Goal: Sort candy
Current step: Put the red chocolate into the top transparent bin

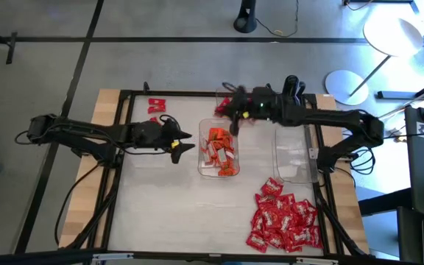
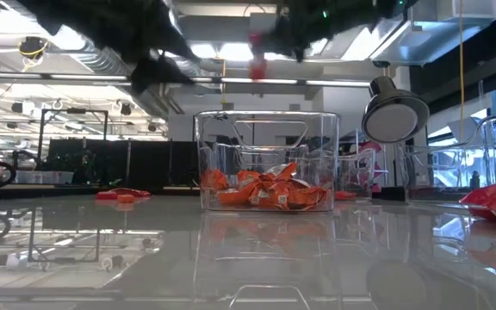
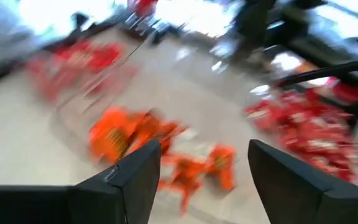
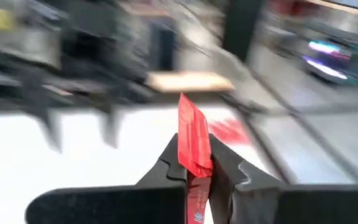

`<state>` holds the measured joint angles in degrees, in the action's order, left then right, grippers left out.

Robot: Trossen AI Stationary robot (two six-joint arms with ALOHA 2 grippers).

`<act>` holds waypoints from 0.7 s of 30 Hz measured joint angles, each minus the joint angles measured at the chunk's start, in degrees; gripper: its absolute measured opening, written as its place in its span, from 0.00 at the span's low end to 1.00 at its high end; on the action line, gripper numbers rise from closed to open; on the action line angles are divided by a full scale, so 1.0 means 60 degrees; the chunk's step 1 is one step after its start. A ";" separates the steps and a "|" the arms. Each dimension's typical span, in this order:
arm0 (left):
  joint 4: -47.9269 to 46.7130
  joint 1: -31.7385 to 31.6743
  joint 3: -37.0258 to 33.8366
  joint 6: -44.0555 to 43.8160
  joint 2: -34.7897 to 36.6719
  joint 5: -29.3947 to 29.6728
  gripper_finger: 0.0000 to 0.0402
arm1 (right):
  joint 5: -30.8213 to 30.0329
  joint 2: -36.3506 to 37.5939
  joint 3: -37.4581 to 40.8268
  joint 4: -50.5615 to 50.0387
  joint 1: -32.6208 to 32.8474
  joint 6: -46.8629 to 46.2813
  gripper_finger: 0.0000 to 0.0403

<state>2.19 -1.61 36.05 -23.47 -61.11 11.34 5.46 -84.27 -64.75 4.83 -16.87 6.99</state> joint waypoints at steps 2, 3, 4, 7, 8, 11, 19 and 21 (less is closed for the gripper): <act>-0.0620 -0.0073 0.0000 -0.0315 -0.0036 0.0355 0.58 | -0.0983 0.0112 -0.0003 -0.0954 -0.0502 0.0414 0.06; -0.0821 -0.0111 0.0000 -0.0493 -0.0053 0.0533 0.58 | -0.1388 0.0105 -0.0003 -0.1332 -0.0748 0.0503 0.07; -0.1023 -0.0132 0.0000 -0.0593 -0.0086 0.0691 0.58 | -0.1677 0.0089 0.0000 -0.1725 -0.1017 0.0622 0.07; -0.1316 -0.0209 0.0000 -0.0795 -0.0105 0.1046 0.58 | -0.1826 -0.0087 0.0005 -0.2389 -0.1767 0.0787 0.07; -0.1308 -0.0227 0.0000 -0.0807 -0.0105 0.1114 0.58 | -0.1790 -0.0171 0.0005 -0.2620 -0.1992 0.0811 0.07; -0.1271 -0.0265 0.0000 -0.0826 -0.0101 0.1147 0.59 | -0.1632 -0.0524 0.0008 -0.2838 -0.2436 0.0839 0.08; -0.1268 -0.0258 0.0000 -0.0868 -0.0090 0.1150 0.59 | -0.1481 -0.1459 0.0008 -0.3067 -0.3030 0.0466 0.08; -0.1266 -0.0258 0.0000 -0.0866 -0.0090 0.1150 0.59 | -0.1490 -0.1612 0.0008 -0.3135 -0.3037 0.0368 0.08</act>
<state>-5.41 -3.16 36.05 -28.67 -61.65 18.24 -3.48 -93.94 -64.71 -13.98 -35.09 9.20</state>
